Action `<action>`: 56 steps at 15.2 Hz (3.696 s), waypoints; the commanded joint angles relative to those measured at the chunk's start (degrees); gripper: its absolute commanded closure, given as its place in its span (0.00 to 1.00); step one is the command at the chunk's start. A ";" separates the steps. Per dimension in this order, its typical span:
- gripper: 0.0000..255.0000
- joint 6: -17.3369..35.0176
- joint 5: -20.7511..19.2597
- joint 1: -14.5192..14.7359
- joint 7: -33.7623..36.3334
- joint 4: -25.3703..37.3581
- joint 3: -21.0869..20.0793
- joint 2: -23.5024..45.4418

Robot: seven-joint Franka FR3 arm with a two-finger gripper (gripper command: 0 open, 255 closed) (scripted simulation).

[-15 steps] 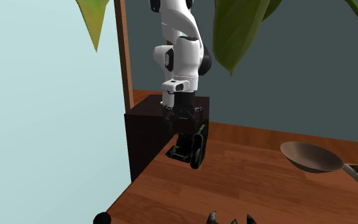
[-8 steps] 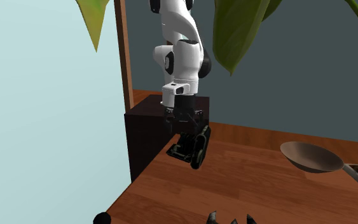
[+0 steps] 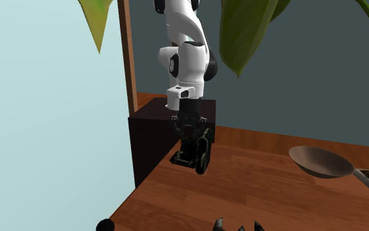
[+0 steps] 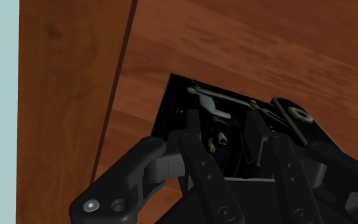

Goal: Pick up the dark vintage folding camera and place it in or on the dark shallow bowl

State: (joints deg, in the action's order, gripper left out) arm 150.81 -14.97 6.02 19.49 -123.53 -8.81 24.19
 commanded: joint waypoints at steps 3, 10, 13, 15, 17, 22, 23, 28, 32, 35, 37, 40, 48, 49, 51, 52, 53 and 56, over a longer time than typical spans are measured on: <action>1.00 0.05 -0.03 0.01 0.03 -0.04 0.04 0.18; 1.00 -3.78 1.79 -0.77 -1.42 -0.22 -1.17 -3.90; 1.00 -5.64 2.67 -1.09 -2.13 -0.15 -1.65 -5.74; 1.00 -6.90 3.24 -1.28 -2.60 -0.04 -1.94 -6.93; 1.00 -8.18 3.80 -1.45 -3.06 0.12 -2.19 -8.08; 1.00 -11.45 5.14 -1.79 -4.15 0.75 -2.72 -10.83; 1.00 -12.11 5.39 -1.84 -4.36 0.92 -2.81 -11.35; 1.00 -15.01 6.42 -2.04 -5.20 1.76 -3.12 -13.50; 1.00 -16.52 5.18 1.50 0.70 4.34 -4.90 -11.87; 1.00 -17.91 4.16 4.21 5.00 6.96 -6.10 -10.15; 1.00 -18.96 3.46 6.08 7.78 9.06 -6.79 -8.77; 1.00 -20.75 2.34 8.94 11.80 12.72 -7.72 -6.36; 1.00 -26.90 -0.63 17.20 21.23 25.82 -9.27 2.08; 1.00 -27.83 -0.99 18.31 22.25 27.85 -9.37 3.35; 1.00 -29.83 -1.68 20.57 24.15 32.22 -9.52 6.06; 1.00 -30.90 -2.01 21.72 25.03 34.59 -9.56 7.50; 1.00 -32.03 -2.33 22.91 25.86 37.09 -9.58 9.01; 1.00 -35.82 -3.25 26.63 28.04 45.55 -9.53 14.03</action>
State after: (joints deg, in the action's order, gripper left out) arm 115.97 -17.85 31.39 46.65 -80.62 -18.40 36.50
